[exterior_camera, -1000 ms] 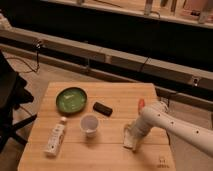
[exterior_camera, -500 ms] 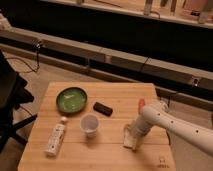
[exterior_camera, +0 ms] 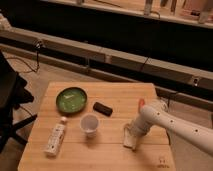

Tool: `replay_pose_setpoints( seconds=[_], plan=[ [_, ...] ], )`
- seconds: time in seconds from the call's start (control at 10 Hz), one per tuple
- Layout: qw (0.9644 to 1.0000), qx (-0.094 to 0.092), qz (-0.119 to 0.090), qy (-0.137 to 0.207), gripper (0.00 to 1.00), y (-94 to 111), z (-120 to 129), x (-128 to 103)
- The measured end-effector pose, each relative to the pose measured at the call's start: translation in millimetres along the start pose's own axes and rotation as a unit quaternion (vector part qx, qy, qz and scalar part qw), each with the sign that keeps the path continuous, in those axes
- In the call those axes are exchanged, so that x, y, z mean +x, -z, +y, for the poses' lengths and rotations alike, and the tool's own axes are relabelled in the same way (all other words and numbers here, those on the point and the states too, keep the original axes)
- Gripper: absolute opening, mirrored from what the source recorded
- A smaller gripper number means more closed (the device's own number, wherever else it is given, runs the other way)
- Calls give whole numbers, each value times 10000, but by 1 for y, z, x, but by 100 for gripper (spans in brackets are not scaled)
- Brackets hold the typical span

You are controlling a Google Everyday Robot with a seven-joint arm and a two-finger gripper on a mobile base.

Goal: Place the white sponge in the ceramic cup

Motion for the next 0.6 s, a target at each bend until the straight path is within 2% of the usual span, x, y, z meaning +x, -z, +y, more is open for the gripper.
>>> replay_pose_setpoints(
  seconds=[0.1,0.2,0.3,0.4,0.5,0.6],
  plan=[
    [10000,1,2,2,28,0,0,0],
    [10000,-1,6,6,13,1,0,0],
    [10000,1,14,24,4,1,0,0],
    [9999,37,43,160,0,7,-6,-5],
    [9994,82,31,329,0,19,-15,-16],
    [9986,155,21,506,0,43,-26,-28]
  ],
)
